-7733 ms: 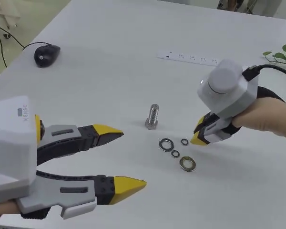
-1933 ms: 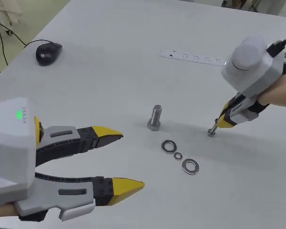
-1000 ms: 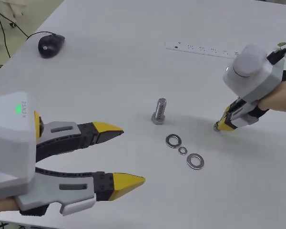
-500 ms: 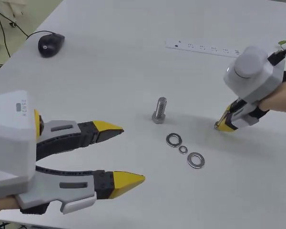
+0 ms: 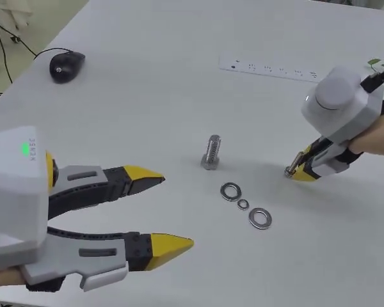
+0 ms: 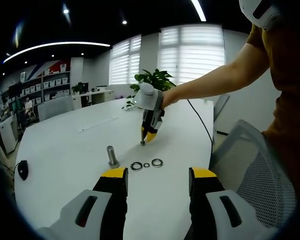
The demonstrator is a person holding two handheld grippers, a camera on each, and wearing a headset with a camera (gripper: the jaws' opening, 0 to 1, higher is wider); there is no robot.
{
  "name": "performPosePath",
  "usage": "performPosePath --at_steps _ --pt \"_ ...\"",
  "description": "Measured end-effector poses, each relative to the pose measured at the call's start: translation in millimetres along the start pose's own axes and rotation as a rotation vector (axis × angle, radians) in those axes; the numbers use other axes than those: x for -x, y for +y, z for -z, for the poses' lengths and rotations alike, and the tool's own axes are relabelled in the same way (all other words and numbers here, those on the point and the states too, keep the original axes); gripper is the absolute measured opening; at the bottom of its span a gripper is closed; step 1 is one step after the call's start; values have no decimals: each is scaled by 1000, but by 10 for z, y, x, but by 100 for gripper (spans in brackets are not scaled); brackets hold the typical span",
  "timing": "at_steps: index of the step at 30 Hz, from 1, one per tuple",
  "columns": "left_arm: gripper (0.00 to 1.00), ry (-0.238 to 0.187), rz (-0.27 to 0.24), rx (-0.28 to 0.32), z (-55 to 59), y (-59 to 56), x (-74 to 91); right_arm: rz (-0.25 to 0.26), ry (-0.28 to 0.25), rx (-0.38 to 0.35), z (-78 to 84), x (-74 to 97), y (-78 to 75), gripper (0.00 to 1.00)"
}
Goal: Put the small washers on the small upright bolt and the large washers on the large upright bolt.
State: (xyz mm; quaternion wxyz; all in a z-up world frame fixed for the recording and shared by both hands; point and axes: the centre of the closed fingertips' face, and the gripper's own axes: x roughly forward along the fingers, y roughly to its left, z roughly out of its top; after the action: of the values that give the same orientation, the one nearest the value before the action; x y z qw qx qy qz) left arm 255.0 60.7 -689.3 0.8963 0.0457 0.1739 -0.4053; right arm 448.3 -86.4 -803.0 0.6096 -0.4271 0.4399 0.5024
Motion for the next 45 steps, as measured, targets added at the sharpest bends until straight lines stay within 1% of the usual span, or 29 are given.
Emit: performPosePath --at_steps 3,11,15,22,30,34,40,45 --pt "48 12 1 -14 5 -18 2 0 3 -2 32 19 17 17" --pt "48 6 -3 -24 -24 -41 41 5 6 -11 109 85 72 17" --pt "48 -2 -6 -32 -53 -58 62 6 0 -10 99 125 137 17" --pt "48 -2 -9 -39 -53 -84 96 -2 -13 -9 49 151 271 17" --pt "48 2 -16 -42 -20 -100 157 -14 -48 4 -139 166 445 17" --pt "48 1 -23 -41 -4 -88 177 -29 -59 14 -229 158 550 17" --pt "48 -8 -25 -38 6 -88 191 -46 -67 26 -346 120 656 17" --pt "48 -18 -25 -34 -1 -91 213 -60 -60 45 -419 89 733 17"
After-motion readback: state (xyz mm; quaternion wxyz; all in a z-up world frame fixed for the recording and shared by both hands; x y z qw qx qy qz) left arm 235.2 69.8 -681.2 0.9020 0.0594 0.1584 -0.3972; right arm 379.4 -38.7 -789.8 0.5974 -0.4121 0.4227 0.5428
